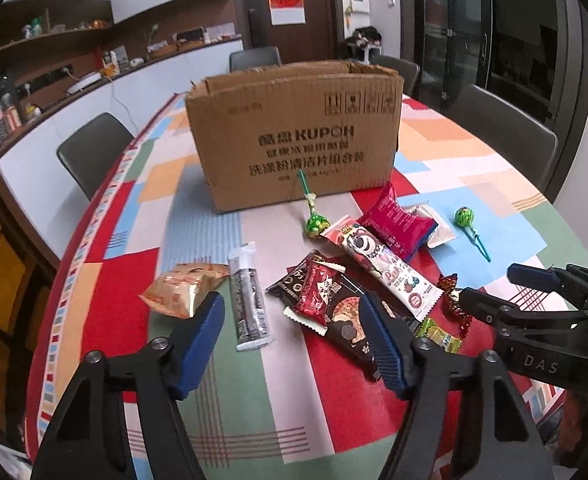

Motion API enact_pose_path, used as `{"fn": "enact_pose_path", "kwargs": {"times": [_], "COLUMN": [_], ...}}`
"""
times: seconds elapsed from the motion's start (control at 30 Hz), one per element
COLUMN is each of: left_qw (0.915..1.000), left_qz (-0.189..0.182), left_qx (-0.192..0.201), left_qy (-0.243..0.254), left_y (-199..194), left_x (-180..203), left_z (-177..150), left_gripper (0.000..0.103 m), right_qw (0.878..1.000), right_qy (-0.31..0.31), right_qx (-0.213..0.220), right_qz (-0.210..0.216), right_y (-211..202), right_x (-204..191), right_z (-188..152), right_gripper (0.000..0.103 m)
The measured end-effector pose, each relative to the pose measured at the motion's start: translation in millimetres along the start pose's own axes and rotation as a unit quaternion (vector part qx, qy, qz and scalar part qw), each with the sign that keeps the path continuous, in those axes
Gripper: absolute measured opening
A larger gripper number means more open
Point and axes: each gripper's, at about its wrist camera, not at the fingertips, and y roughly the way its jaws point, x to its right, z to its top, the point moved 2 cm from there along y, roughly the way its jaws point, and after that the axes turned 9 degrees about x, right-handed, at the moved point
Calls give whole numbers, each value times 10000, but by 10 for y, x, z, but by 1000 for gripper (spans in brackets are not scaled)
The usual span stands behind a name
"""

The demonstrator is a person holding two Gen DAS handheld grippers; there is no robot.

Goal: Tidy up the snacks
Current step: 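Grasp the red wafer pack with the left tool while the right tool grasps the wrapped candy, then carry both snacks over the cardboard box and open both tools to drop them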

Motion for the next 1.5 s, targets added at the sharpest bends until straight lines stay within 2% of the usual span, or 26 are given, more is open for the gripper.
{"fn": "enact_pose_path", "kwargs": {"times": [0.27,0.67,0.8,0.87,0.9,1.13,1.5], "left_qw": [9990,9960,9948,9943,9938,9939,9959], "left_qz": [-259,-447,-516,-553,-582,-639,-693], "left_qx": [-371,-762,-859,-901,-931,-881,-545], "left_qy": [-8,-128,-157,-168,-176,-172,-214], "left_y": [362,718,785,806,818,750,410], "left_x": [19,2,10,10,12,51,72], "left_z": [-8,-71,-86,-98,-105,-59,101], "left_gripper": [56,42,34,29,23,22,22], "right_qw": [9989,9964,9962,9962,9961,9966,9984], "right_qy": [12,-32,-83,-84,-85,-71,-138], "right_qx": [-468,-842,-863,-868,-877,-802,-333], "right_qz": [58,34,20,50,72,202,437], "right_y": [275,458,480,484,487,458,213], "right_x": [-14,-10,-21,-25,-29,-47,-104], "right_z": [-13,-36,-26,-22,-23,-8,143], "right_gripper": [54,39,35,25,23,22,22]}}
